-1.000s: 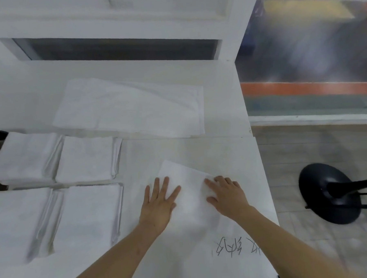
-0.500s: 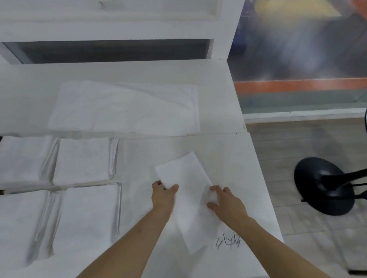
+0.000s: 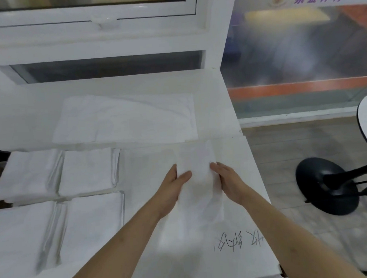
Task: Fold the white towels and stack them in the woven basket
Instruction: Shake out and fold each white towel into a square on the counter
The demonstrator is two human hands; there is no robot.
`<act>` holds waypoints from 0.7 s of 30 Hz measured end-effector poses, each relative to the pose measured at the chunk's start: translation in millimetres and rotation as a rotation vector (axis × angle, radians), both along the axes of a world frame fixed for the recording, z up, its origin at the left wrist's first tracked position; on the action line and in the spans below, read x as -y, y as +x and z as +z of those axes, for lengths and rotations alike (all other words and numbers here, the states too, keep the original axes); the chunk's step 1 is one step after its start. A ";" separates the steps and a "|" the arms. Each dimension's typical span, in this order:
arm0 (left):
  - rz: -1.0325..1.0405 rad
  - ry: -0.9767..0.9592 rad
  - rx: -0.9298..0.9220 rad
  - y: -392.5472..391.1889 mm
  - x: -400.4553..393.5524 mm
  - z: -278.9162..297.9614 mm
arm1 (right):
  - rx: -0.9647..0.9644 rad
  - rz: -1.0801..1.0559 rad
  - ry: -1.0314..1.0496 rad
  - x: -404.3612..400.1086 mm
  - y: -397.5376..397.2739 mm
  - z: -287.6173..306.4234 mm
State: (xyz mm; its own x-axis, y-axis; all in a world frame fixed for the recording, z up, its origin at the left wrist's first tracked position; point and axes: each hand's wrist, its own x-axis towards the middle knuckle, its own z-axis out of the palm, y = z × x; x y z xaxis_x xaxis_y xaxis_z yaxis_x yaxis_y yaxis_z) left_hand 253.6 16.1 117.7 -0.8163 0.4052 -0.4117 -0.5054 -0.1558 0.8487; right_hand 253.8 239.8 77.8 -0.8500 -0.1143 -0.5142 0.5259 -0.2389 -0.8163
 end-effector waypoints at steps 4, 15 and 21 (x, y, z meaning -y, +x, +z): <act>0.071 -0.261 -0.178 -25.0 13.3 26.4 | -0.114 -0.090 0.073 -0.7 -10.9 27.8; 0.003 -0.693 -0.731 7.0 55.8 4.0 | -0.334 0.073 0.586 -9.5 32.1 52.3; -0.314 -0.748 -0.538 75.9 73.6 -65.6 | -0.181 0.403 0.795 -16.6 102.6 -19.6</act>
